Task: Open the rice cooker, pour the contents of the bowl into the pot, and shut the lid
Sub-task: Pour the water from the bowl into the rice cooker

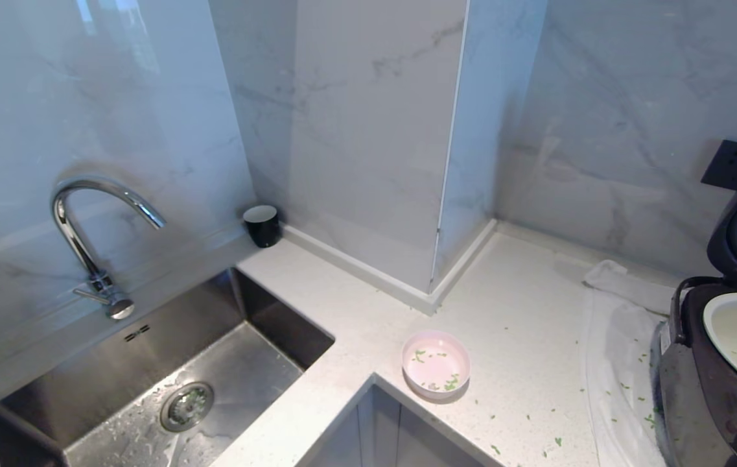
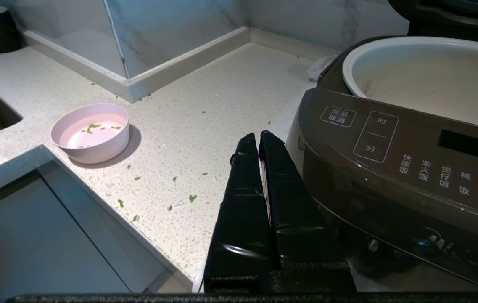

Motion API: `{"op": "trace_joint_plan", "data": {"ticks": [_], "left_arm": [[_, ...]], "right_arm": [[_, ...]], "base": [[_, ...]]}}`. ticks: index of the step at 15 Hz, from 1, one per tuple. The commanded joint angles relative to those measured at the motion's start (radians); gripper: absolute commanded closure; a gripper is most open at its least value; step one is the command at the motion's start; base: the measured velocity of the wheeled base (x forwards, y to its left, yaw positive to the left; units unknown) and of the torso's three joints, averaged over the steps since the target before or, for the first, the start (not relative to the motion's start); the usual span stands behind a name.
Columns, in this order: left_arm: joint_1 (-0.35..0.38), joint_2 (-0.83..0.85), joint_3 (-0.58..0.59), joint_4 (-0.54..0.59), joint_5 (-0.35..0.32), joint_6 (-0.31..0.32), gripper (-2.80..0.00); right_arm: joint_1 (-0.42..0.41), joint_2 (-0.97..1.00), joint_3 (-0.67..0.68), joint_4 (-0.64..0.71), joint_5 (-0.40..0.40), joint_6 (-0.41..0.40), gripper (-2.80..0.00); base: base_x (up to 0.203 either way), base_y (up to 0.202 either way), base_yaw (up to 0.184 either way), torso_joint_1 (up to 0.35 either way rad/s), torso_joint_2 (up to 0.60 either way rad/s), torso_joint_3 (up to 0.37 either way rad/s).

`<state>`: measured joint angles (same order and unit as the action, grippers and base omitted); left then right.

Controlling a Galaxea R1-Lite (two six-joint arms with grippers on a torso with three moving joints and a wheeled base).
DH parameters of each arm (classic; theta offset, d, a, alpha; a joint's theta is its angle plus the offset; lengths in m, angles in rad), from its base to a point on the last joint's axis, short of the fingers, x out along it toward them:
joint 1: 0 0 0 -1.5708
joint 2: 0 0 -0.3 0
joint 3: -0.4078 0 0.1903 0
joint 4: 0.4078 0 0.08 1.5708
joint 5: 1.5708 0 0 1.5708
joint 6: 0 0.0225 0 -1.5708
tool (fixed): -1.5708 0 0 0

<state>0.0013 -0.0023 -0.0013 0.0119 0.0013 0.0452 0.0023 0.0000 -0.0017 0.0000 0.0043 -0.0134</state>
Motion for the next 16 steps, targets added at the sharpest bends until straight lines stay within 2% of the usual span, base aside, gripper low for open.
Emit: {"op": "trace_joint_plan", "data": {"ticks": [1,3,11,14,16], "left_arm": [[0.000,0.002,-0.002,0.003,-0.001,0.010,0.00],[0.000,0.002,-0.002,0.004,-0.008,0.051,0.00],[-0.001,0.002,0.001,0.000,-0.009,0.042,0.00],[0.000,0.002,0.001,0.000,-0.010,0.050,0.00],[0.000,0.002,0.001,0.000,-0.010,0.056,0.00]], "right_arm": [[0.001,0.000,0.000,0.000,0.000,0.000,0.00],[0.001,0.001,0.000,0.000,0.000,0.001,0.00],[0.001,0.000,0.000,0.000,0.000,0.001,0.00],[0.001,0.000,0.000,0.000,0.000,0.001,0.00],[0.001,0.000,0.000,0.000,0.000,0.001,0.00]], "base": [[0.000,0.000,0.000,0.000,0.00,0.000],[0.000,0.000,0.000,0.000,0.00,0.000],[0.000,0.000,0.000,0.000,0.00,0.000],[-0.155,0.000,0.004,0.005,0.00,0.004],[0.000,0.000,0.000,-0.017,-0.01,0.002]]}}
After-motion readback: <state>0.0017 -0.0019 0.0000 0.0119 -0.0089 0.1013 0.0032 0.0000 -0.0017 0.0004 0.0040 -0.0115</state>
